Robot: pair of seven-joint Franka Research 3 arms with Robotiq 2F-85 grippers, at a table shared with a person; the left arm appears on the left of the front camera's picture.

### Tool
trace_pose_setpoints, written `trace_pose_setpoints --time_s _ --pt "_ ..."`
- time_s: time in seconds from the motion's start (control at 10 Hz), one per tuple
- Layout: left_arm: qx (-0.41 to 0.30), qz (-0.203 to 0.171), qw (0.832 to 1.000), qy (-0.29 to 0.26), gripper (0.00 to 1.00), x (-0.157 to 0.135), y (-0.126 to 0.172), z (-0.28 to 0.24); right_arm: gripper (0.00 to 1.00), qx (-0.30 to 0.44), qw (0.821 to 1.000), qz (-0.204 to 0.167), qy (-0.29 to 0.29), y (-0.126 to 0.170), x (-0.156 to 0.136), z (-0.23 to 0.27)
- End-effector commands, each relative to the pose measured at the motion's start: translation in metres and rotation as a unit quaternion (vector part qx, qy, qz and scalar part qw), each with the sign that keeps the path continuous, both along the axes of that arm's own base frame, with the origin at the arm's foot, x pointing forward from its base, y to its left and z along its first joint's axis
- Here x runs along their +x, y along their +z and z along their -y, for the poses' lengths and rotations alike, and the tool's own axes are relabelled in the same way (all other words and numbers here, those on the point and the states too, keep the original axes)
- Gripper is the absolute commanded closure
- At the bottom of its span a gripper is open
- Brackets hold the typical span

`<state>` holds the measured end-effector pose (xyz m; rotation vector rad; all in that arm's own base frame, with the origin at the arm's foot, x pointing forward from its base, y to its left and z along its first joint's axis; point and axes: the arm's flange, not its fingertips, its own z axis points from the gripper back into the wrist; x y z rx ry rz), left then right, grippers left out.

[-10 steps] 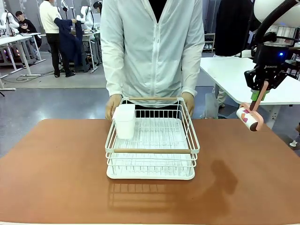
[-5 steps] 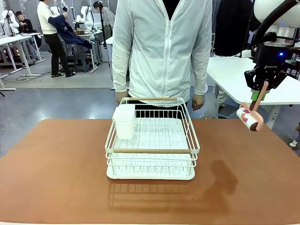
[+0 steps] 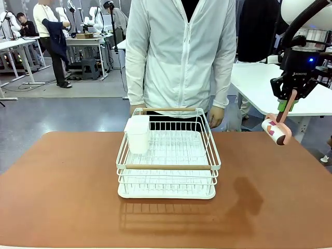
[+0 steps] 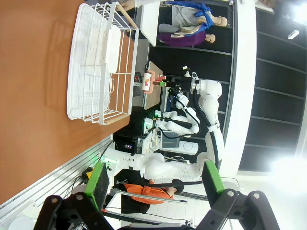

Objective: Clean the table.
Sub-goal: Place the Lint Roller down when the Dish drying rack is positioned in the middle of the table.

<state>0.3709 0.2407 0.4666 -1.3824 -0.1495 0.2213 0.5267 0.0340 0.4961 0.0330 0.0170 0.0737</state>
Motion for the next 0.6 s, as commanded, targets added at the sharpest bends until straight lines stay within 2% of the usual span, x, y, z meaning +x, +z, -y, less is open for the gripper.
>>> trace_pose_setpoints --time_s 0.0,0.5 --pt "-0.002 0.002 1.0 0.002 0.0 -0.0028 0.0011 -0.001 0.79 -0.009 1.0 0.002 -0.004 0.0027 0.0012 0.0006" --pt "-0.002 0.002 1.0 0.002 0.0 -0.0028 0.0011 -0.001 0.79 -0.009 1.0 0.002 -0.004 0.0027 0.0012 0.0006"
